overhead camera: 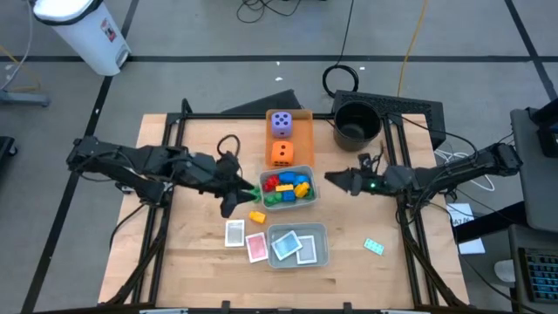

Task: Pick & Place Toys
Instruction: Put the white and brown playing card pack into the bottom gray bin

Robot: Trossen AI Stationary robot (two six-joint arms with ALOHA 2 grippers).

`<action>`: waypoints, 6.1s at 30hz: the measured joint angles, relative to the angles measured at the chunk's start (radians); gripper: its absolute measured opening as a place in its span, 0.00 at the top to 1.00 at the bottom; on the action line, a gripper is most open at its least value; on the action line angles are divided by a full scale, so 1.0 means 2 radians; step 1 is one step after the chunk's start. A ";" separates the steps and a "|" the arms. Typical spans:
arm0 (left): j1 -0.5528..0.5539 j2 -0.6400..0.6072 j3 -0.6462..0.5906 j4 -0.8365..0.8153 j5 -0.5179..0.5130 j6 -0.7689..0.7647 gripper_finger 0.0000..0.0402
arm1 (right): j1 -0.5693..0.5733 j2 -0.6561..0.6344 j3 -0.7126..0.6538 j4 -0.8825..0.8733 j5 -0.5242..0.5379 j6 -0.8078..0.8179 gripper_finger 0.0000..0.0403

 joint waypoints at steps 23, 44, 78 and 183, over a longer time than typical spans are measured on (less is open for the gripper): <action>-0.033 0.007 -0.001 -0.141 -0.053 -0.033 0.52 | 0.006 0.022 0.187 -0.093 -0.056 -0.223 0.38; -0.050 0.128 -0.123 -0.189 0.019 -0.380 0.52 | 0.021 0.110 0.254 -0.303 -0.056 -0.336 0.38; -0.082 0.177 -0.127 -0.157 -0.016 -0.604 0.09 | 0.022 0.110 0.231 -0.338 -0.148 -0.321 0.38; 0.014 0.259 0.230 -0.148 -0.034 0.079 0.25 | -0.069 0.204 0.231 -0.141 -0.315 0.033 0.38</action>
